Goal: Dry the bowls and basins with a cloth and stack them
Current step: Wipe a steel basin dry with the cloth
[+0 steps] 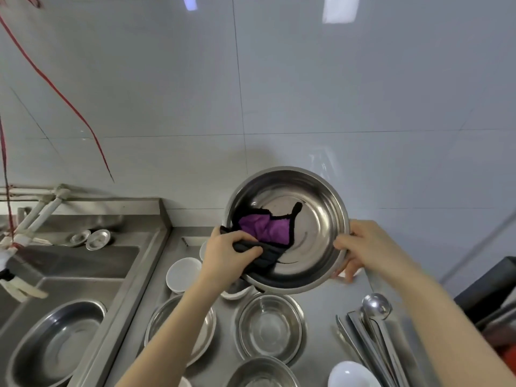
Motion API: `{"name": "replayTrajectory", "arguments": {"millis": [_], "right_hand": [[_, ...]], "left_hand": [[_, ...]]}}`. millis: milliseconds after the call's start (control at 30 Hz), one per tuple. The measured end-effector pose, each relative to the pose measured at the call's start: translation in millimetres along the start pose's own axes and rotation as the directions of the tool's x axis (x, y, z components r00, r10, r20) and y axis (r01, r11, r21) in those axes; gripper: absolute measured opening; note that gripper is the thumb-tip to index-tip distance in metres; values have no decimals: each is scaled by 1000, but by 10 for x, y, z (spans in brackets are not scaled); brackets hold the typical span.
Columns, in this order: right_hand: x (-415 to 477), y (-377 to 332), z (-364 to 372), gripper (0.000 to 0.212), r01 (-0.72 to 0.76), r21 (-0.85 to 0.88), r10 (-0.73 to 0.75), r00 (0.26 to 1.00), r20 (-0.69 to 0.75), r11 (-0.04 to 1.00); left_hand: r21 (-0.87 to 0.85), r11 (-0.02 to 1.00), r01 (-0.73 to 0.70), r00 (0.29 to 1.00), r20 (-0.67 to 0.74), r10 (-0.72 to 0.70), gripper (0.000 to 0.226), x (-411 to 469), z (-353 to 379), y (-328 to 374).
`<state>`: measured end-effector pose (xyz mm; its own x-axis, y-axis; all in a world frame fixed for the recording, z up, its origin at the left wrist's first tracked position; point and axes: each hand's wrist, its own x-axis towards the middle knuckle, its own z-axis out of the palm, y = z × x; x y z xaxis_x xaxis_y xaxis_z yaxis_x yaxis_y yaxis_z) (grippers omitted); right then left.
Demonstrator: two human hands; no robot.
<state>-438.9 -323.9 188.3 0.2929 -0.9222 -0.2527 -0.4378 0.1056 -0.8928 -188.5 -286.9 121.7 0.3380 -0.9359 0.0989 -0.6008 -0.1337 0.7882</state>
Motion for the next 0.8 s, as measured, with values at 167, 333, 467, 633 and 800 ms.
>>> {"name": "replayTrajectory", "arguments": {"millis": [167, 333, 467, 633, 800], "right_hand": [[116, -216, -23, 19, 81, -64, -88, 990, -113, 995], [59, -5, 599, 54, 140, 166, -98, 966, -239, 976], [13, 257, 1069, 64, 219, 291, -63, 884, -464, 931], [-22, 366, 1213, 40, 107, 354, 52, 910, -412, 929], [-87, 250, 786, 49, 109, 329, -23, 967, -255, 938]], "left_hand": [[-204, 971, 125, 992, 9, -126, 10, -30, 38, 41], [-453, 836, 311, 924, -60, -377, 6, -226, 288, 74], [-594, 732, 334, 884, -73, -462, 5, -426, 449, 188], [-621, 705, 342, 897, -9, -442, 6, -542, 448, 200], [-353, 912, 206, 968, -63, -243, 8, -373, 190, 66]]}}
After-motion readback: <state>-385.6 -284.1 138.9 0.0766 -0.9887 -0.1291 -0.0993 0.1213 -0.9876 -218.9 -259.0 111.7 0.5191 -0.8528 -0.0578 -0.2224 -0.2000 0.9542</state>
